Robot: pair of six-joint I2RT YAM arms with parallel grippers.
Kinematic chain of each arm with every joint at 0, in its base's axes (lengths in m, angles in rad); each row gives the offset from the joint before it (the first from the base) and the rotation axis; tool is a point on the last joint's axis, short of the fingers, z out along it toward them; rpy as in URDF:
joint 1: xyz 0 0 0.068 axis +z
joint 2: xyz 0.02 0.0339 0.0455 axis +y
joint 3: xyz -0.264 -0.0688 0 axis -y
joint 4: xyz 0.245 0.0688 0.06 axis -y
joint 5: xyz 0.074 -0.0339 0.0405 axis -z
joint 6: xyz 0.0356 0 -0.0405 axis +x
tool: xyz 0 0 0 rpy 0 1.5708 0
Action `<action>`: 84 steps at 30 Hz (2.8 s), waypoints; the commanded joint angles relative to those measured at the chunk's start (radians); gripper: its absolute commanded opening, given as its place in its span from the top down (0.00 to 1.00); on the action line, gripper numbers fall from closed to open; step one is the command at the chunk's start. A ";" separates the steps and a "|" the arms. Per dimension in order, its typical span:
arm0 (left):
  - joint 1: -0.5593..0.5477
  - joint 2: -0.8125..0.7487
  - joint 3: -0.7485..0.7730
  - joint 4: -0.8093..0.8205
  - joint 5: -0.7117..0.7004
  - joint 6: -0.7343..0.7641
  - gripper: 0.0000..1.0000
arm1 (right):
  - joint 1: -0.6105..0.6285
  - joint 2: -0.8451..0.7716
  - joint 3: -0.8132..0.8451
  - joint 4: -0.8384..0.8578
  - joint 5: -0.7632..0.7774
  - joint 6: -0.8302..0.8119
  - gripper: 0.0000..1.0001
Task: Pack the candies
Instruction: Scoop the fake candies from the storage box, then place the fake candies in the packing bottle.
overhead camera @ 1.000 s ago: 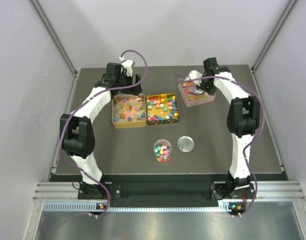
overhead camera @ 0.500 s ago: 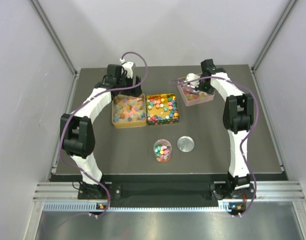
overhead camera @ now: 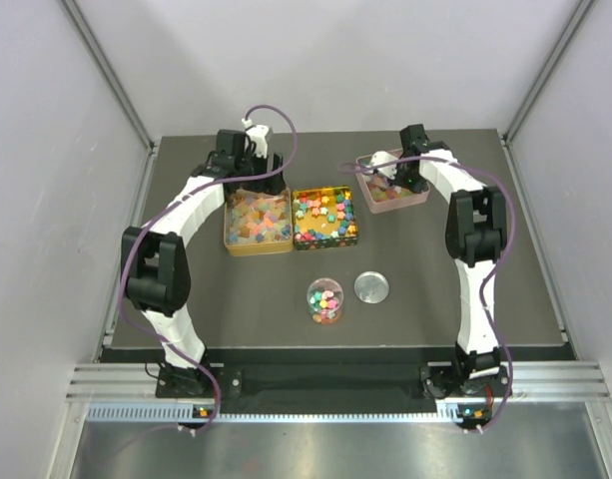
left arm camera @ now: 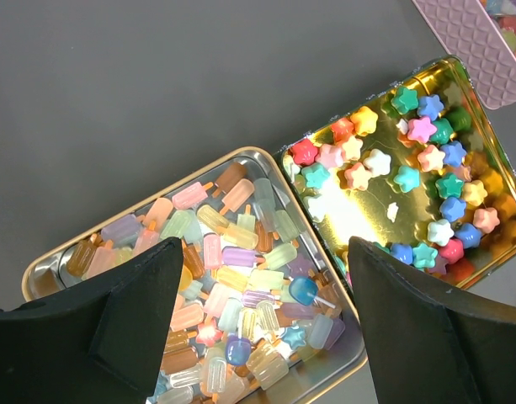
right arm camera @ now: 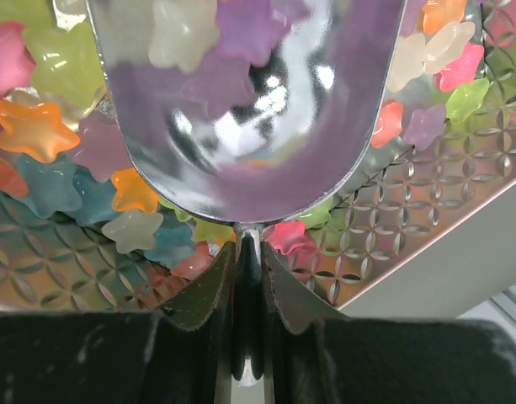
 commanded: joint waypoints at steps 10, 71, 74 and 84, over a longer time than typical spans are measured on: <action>-0.009 0.012 0.025 0.015 -0.001 0.015 0.16 | 0.038 -0.099 -0.079 -0.072 -0.123 0.071 1.00; 0.174 -0.089 0.119 0.021 0.003 0.066 0.16 | 0.191 -0.814 -0.458 -0.293 -0.183 -0.100 1.00; 0.197 -0.149 0.028 0.059 0.010 0.067 0.16 | 0.262 -0.829 -0.447 -0.338 -0.147 -0.105 1.00; 0.255 -0.326 -0.173 0.086 0.019 0.037 0.16 | 0.467 -0.857 -0.478 -0.392 -0.051 -0.060 1.00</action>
